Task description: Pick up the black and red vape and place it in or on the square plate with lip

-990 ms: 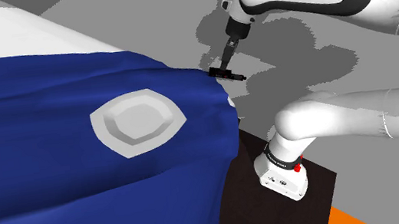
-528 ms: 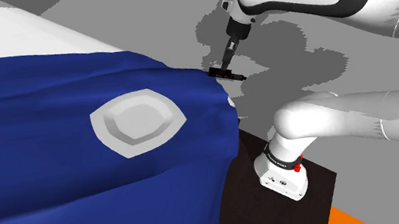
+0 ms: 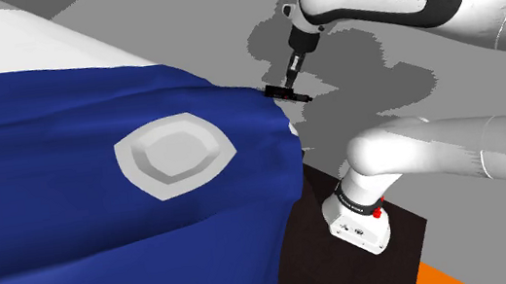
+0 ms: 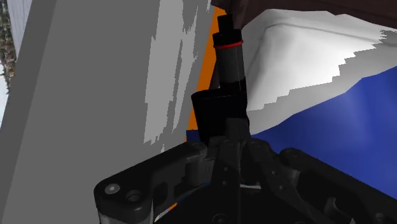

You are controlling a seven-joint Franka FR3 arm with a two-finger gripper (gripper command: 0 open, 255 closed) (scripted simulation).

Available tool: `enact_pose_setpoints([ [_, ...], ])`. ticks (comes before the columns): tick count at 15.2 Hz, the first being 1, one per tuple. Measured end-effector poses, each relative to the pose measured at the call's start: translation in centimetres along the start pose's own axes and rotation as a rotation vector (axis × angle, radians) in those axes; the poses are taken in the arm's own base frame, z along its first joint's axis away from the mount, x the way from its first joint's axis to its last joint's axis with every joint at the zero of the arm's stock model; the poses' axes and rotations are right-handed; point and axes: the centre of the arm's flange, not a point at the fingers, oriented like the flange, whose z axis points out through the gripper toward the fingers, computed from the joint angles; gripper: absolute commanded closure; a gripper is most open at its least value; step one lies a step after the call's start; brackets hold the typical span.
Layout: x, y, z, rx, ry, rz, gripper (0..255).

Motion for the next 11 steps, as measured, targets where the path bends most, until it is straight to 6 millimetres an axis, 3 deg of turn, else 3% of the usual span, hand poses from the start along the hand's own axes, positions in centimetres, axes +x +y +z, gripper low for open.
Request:
enact_pose_setpoints([
  [1,0.0,-0.1,0.0,0.0,-0.002,-0.002,0],
  [3,0.6,-0.4,-0.1,0.022,-0.039,-0.042,0],
  [6,3.3,0.2,1.1,0.09,-0.134,-0.144,0],
  [11,3.9,0.2,3.1,0.09,-0.103,-0.157,0],
])
